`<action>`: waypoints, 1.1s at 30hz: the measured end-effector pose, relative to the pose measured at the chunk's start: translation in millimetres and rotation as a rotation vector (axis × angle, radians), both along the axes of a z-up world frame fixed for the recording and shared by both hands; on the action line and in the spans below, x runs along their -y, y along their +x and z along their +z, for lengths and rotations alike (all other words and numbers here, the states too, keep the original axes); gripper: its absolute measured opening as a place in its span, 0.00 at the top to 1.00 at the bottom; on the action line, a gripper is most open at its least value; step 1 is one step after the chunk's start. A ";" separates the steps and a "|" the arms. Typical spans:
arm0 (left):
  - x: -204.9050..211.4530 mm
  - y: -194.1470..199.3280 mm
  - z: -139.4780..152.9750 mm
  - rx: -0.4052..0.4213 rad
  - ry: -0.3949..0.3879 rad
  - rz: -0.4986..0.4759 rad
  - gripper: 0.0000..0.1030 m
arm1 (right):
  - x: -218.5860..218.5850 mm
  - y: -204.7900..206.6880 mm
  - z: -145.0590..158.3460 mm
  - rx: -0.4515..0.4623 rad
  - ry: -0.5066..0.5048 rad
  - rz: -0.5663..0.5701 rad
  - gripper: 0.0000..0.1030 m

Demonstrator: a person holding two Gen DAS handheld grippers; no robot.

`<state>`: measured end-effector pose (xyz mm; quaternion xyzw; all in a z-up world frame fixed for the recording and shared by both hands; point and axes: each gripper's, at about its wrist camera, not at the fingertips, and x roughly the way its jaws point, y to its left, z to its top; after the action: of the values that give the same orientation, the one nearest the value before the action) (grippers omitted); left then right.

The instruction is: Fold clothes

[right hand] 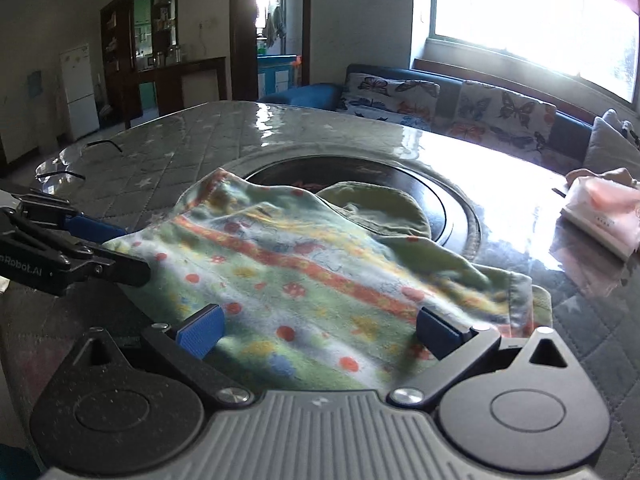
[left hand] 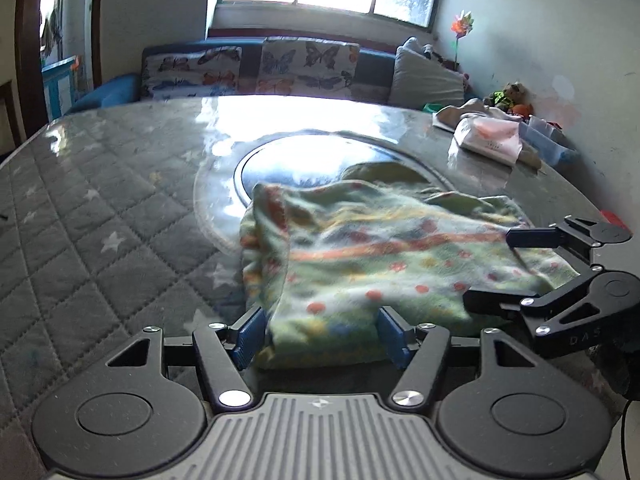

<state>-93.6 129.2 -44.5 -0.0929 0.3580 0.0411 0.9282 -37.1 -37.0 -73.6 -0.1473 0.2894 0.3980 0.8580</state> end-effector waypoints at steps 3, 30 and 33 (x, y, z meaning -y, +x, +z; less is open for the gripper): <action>-0.2 -2.9 5.0 0.014 0.003 0.008 0.36 | -3.3 -3.9 6.3 0.025 0.012 0.011 0.00; 1.9 25.9 3.6 -0.020 -0.022 0.028 0.35 | -9.2 -1.2 6.1 0.020 0.033 0.017 0.00; 1.5 26.3 2.7 -0.027 -0.018 0.034 0.32 | -7.9 7.1 3.9 -0.001 0.045 -0.012 0.00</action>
<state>-67.3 127.7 -41.8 -0.1068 0.3695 0.0547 0.9215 -30.1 -29.0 -69.7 -0.1261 0.2816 0.3992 0.8634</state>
